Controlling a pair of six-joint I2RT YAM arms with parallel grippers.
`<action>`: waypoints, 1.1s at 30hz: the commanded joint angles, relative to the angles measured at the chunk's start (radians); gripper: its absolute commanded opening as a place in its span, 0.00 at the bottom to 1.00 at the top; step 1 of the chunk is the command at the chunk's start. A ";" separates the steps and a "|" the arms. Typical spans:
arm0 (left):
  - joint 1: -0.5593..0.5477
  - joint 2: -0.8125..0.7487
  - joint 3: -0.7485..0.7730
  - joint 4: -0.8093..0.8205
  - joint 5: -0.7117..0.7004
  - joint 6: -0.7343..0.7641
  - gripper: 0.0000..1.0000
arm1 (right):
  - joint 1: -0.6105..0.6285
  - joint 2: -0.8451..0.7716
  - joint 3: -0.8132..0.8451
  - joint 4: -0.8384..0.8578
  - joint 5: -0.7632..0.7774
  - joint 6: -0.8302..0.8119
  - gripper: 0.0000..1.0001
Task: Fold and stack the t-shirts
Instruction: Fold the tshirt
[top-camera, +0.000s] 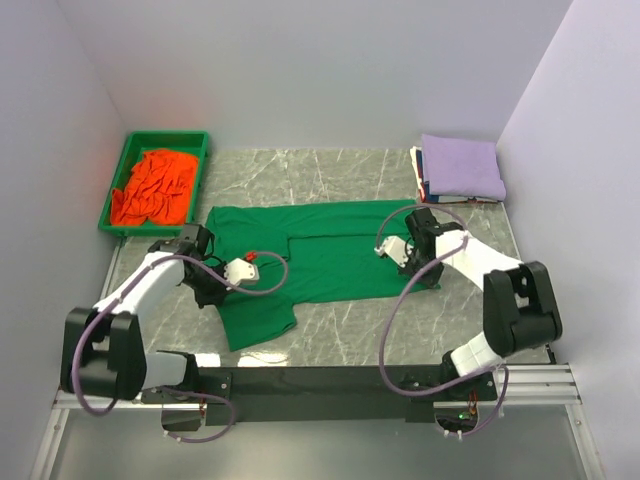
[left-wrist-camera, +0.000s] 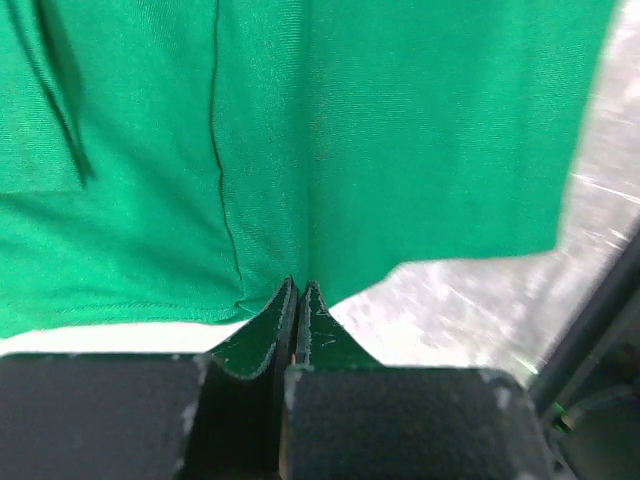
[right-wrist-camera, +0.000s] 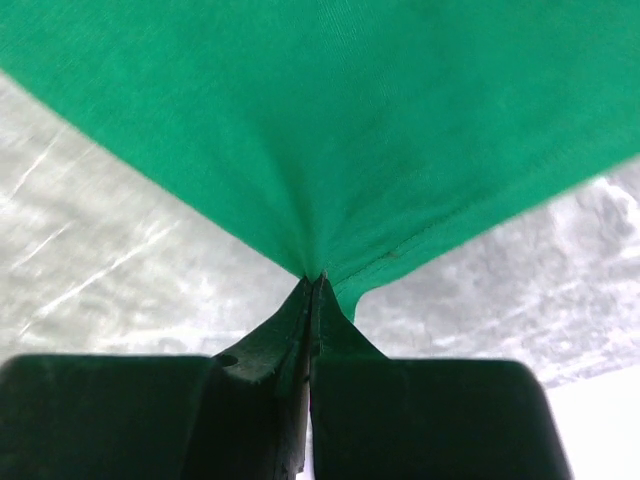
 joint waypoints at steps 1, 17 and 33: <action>0.003 -0.068 0.053 -0.167 0.035 0.017 0.01 | -0.003 -0.111 0.018 -0.094 -0.028 -0.030 0.00; 0.103 0.117 0.234 -0.232 0.126 0.008 0.01 | -0.089 0.042 0.203 -0.169 -0.080 -0.102 0.00; 0.097 0.147 0.159 -0.230 0.121 0.034 0.37 | -0.046 0.018 0.041 -0.209 -0.061 -0.137 0.21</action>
